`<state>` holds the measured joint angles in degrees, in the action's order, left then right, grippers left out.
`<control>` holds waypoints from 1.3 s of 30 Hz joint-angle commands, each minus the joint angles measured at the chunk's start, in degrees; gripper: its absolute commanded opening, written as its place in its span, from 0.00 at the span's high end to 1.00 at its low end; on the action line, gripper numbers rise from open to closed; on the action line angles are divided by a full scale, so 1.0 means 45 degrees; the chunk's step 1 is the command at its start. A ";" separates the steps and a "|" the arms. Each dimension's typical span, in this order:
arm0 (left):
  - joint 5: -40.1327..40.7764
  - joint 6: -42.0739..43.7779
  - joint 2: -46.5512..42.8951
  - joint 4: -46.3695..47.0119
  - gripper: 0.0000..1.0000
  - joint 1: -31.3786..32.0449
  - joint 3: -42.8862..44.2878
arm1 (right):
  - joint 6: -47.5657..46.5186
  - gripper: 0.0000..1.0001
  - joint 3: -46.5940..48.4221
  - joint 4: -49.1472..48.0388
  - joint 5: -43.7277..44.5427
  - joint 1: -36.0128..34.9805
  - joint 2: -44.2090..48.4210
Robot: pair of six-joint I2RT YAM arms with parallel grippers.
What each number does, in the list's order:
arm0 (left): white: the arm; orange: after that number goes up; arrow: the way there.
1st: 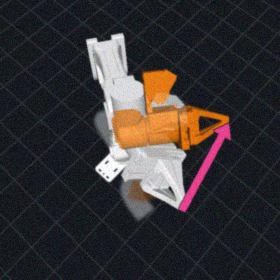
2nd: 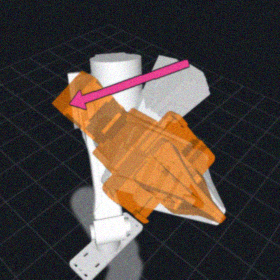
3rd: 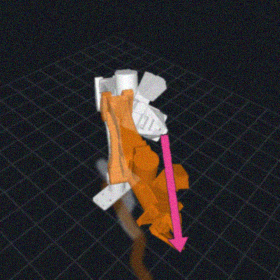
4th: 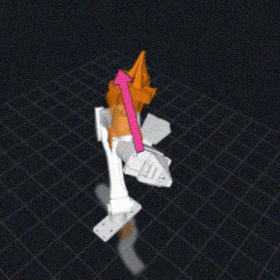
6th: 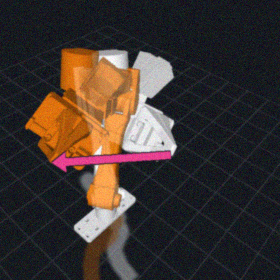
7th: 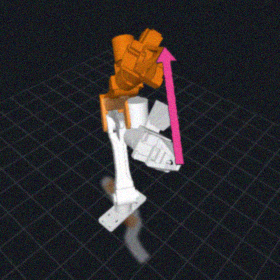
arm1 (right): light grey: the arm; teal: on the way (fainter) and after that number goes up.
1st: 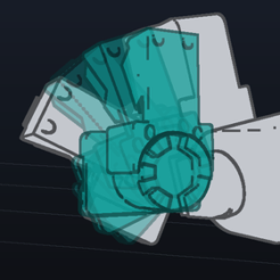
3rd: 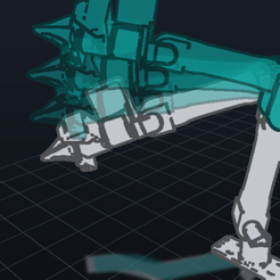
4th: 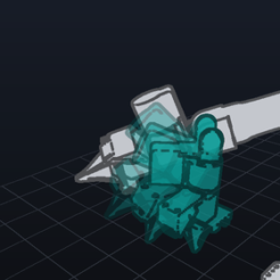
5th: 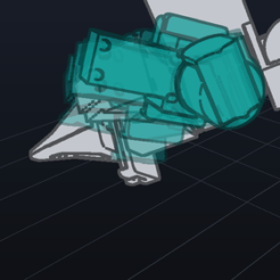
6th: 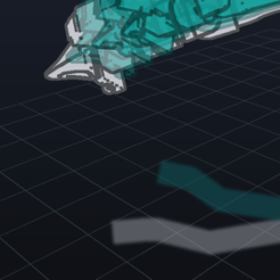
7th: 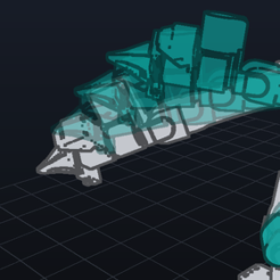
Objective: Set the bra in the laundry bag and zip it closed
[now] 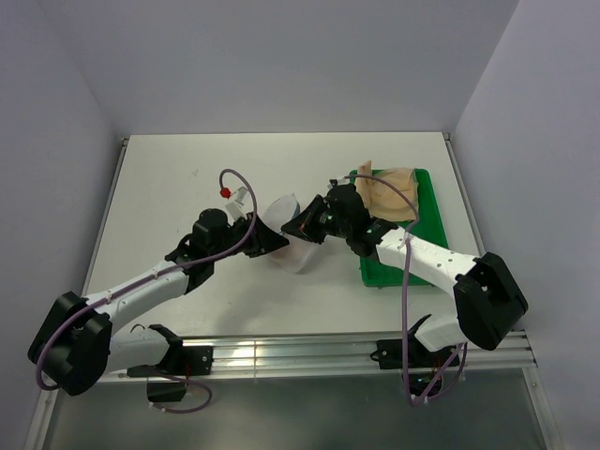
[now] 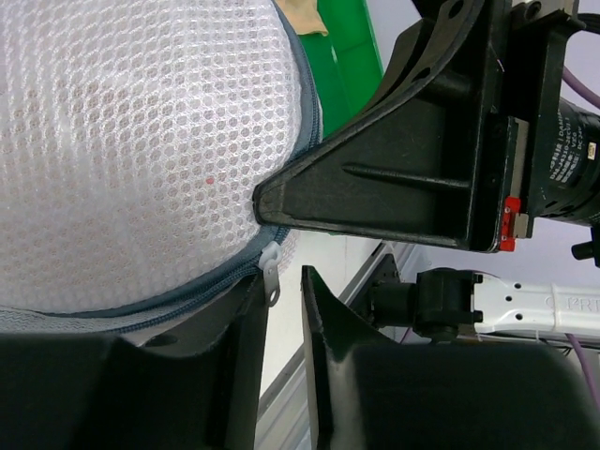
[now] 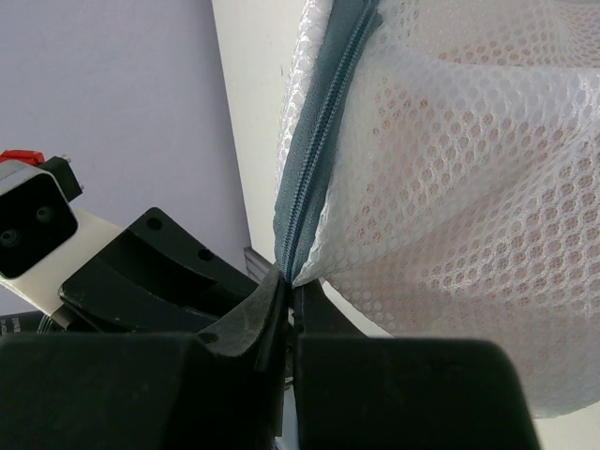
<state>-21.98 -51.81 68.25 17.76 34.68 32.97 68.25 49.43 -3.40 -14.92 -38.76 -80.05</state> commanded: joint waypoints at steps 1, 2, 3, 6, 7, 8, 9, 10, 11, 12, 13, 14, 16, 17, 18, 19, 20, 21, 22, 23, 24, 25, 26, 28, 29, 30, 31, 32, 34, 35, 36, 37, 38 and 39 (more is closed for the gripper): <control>-0.0117 0.0068 0.0049 0.0605 0.76 -0.0147 0.0583 | -0.0186 1.00 -0.0027 -0.0417 -0.0220 -0.0175 0.0309; -0.0116 0.0068 0.0049 0.0585 0.77 -0.0147 0.0564 | -0.0186 1.00 -0.0008 -0.0417 -0.0220 -0.0175 0.0328; -0.0116 0.0068 0.0029 0.0585 0.81 -0.0167 0.0525 | -0.0205 1.00 0.0012 -0.0417 -0.0220 -0.0175 0.0309; -0.0019 0.0088 -0.0010 0.0429 0.94 -0.0244 0.0505 | -0.0264 1.00 0.0031 -0.0417 -0.0240 -0.0194 0.0289; 0.0039 0.0107 -0.0010 0.0255 0.99 -0.0245 0.0505 | -0.0303 1.00 0.0089 -0.0417 -0.0278 -0.0195 0.0250; 0.0137 0.0127 -0.0049 0.0098 1.00 -0.0245 0.0524 | -0.0361 1.00 0.0109 -0.0359 -0.0317 -0.0233 0.0231; 0.0447 0.0204 -0.0107 -0.0097 1.00 -0.0264 0.0544 | -0.0458 1.00 0.0148 -0.0319 -0.0337 -0.0214 0.0192; 0.0682 0.0244 -0.0185 -0.0737 1.00 -0.0303 0.0563 | -0.0517 1.00 0.0226 -0.0280 -0.0395 -0.0214 0.0191; 0.0994 0.0264 -0.0418 -0.1207 1.00 -0.0342 0.0622 | -0.0595 1.00 0.0285 -0.0145 -0.0415 -0.0175 0.0172; 0.1616 0.0322 -0.0517 -0.1773 1.00 -0.0497 0.0758 | -0.0789 1.00 0.0343 -0.0046 -0.0415 -0.0117 0.0172; 0.1931 0.0342 -0.0789 -0.2900 1.00 -0.0595 0.0798 | -0.0869 1.00 0.0498 0.0109 -0.0512 -0.0058 0.0133; 0.2167 0.0323 -0.0946 -0.3317 1.00 -0.0751 0.0759 | -0.0947 1.00 0.0558 0.0130 -0.0610 0.0020 0.0133; 0.2384 0.0342 -0.1278 -0.3944 1.00 -0.1395 0.0604 | -0.1123 1.00 0.0811 0.0188 -0.0825 0.0273 0.0016; 0.2403 0.0381 -0.1666 -0.4681 1.00 -0.1668 0.0525 | -0.1181 1.00 0.0929 0.0247 -0.0903 0.0371 -0.0023; 0.2384 0.0439 -0.1883 -0.4882 1.00 -0.2154 0.0331 | -0.1337 1.00 0.1065 0.0305 -0.1078 0.0507 -0.0120; 0.2326 0.0478 -0.2214 -0.5058 1.00 -0.2372 0.0252 | -0.1454 1.00 0.1414 0.0461 -0.1215 0.0567 -0.0218; 0.2306 0.0595 -0.2333 -0.5466 1.00 -0.2838 0.0193 | -0.1571 1.00 0.1631 0.0578 -0.1429 0.0606 -0.0335; 0.2306 0.0654 -0.2431 -0.5682 1.00 -0.3055 0.0135 | -0.1805 1.00 0.1826 0.0657 -0.1528 0.0664 -0.0549; 0.2383 0.0693 -0.2529 -0.5878 1.00 -0.3251 0.0115 | -0.1942 1.00 0.2215 0.0658 -0.1625 0.0723 -0.0686; 0.2384 0.0771 -0.2549 -0.6325 1.00 -0.3697 0.0076 | -0.2176 1.00 0.2431 0.0658 -0.1820 0.0801 -0.0842; 0.2384 0.0830 -0.2626 -0.6484 1.00 -0.3953 0.0017 | -0.2275 1.00 0.2840 0.0677 -0.2324 0.1014 -0.1230; 0.2326 0.0888 -0.2879 -0.6621 1.00 -0.4188 -0.0061 | -0.2353 1.00 0.3037 0.0658 -0.2523 0.1132 -0.1428; 0.2306 0.0985 -0.3055 -0.6777 1.00 -0.4693 -0.0197 | -0.2663 1.00 0.3329 0.0754 -0.2718 0.1250 -0.1913; 0.2267 0.1142 -0.3658 -0.7246 1.00 -0.5145 -0.0276 | -0.3074 1.00 0.4403 0.1358 -0.3013 0.1464 -0.2443; 0.2247 0.1259 -0.3856 -0.7402 1.00 -0.5495 -0.0276 | -0.3250 0.99 0.4793 0.1902 -0.3032 0.1504 -0.2735; 0.2131 0.1337 -0.4032 -0.7481 1.00 -0.5537 -0.0237 | -0.3523 0.93 0.5416 0.2101 -0.3013 0.1524 -0.3144; 0.2014 0.1435 -0.4304 -0.7443 1.00 -0.5538 -0.0160 | -0.3584 0.88 0.5673 0.2451 -0.2916 0.1544 -0.3284; 0.1587 0.1494 -0.4404 -0.7384 1.00 -0.5499 -0.0101 | -0.3623 0.85 0.5850 0.2551 -0.2877 0.1524 -0.3440; 0.1175 0.1494 -0.4386 -0.7074 1.00 -0.5305 0.0055 | -0.3526 0.65 0.6008 0.2611 -0.2838 0.1466 -0.3598; 0.1173 0.1436 -0.4327 -0.7013 1.00 -0.4839 0.0230 | -0.3429 0.59 0.5950 0.2553 -0.2779 0.1388 -0.3520; 0.1250 0.1397 -0.4249 -0.6916 1.00 -0.4506 0.0328 | -0.3409 0.50 0.5795 0.2571 -0.2682 0.1329 -0.3423; 0.1367 0.1339 -0.4094 -0.6664 1.00 -0.4155 0.0407 | -0.3389 0.46 0.5696 0.2688 -0.2352 0.1271 -0.3306; 0.1523 0.1183 -0.3995 -0.6526 1.00 -0.3455 0.0523 | -0.3350 0.43 0.5579 0.2766 -0.2156 0.1212 -0.3169; 0.1756 0.1085 -0.3859 -0.6389 1.00 -0.3100 0.0563 | -0.3331 0.39 0.5307 0.2825 -0.2018 0.1115 -0.2897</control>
<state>-14.90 -47.27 49.95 -13.21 16.27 32.49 54.13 73.14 7.86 -26.48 -33.15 -96.68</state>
